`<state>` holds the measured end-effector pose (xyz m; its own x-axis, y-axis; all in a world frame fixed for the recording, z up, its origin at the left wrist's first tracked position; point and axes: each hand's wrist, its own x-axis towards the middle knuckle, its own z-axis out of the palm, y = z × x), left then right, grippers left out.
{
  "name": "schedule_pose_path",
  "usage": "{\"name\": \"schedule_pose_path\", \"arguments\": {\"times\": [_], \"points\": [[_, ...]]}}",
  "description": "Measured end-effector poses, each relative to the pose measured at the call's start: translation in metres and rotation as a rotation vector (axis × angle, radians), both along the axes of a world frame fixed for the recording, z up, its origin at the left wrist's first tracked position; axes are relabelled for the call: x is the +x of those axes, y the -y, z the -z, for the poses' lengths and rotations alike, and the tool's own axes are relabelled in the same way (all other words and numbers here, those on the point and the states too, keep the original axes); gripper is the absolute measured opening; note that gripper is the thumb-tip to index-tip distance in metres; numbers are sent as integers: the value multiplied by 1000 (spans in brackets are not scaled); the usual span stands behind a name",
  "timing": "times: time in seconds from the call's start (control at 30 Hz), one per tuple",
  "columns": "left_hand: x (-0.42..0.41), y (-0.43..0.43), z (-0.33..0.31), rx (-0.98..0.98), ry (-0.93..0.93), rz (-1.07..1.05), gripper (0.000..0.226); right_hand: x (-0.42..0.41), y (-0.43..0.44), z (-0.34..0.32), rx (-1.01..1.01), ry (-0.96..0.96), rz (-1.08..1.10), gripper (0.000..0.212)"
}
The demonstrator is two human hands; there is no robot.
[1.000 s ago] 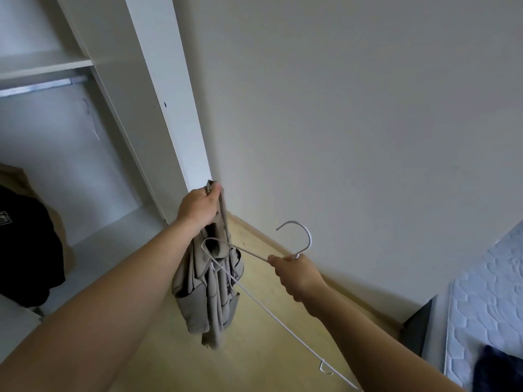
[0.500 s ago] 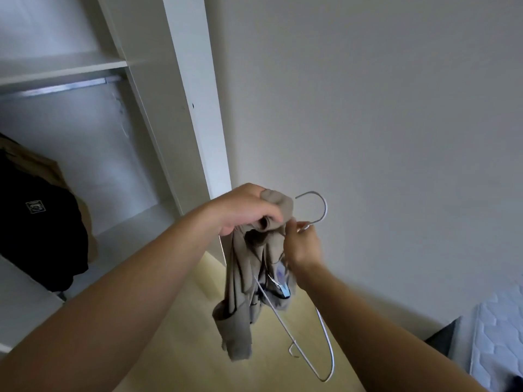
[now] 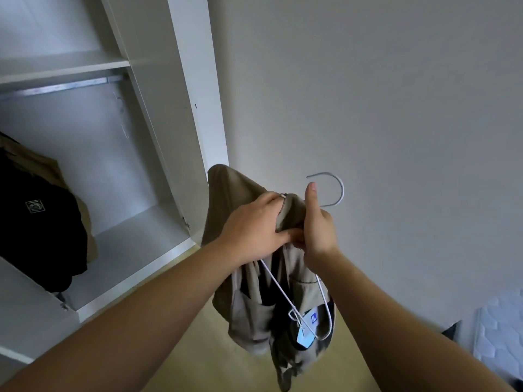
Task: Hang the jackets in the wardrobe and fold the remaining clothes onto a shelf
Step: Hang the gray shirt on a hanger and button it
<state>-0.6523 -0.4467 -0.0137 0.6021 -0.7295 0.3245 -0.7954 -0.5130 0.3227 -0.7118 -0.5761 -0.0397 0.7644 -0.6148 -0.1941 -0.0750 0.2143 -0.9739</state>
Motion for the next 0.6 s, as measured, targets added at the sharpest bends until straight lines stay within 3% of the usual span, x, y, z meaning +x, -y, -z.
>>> {"name": "schedule_pose_path", "arguments": {"times": [0.07, 0.23, 0.37, 0.5, 0.6], "points": [[6, 3, 1, 25, 127, -46, 52, -2, -1, -5, 66, 103, -50, 69], [21, 8, -3, -4, 98, -182, 63, -10, 4, -13, 173, 286, -194, 62], [25, 12, -5, -39, 72, -159, 52, -16, 18, -8, 173, 227, -257, 35], [24, 15, -8, -117, 37, -178, 47, -22, 32, 6, 110, 167, -292, 52], [29, 14, -14, -187, 21, -180, 45, -27, 39, 23, 88, 48, -226, 43]]}}
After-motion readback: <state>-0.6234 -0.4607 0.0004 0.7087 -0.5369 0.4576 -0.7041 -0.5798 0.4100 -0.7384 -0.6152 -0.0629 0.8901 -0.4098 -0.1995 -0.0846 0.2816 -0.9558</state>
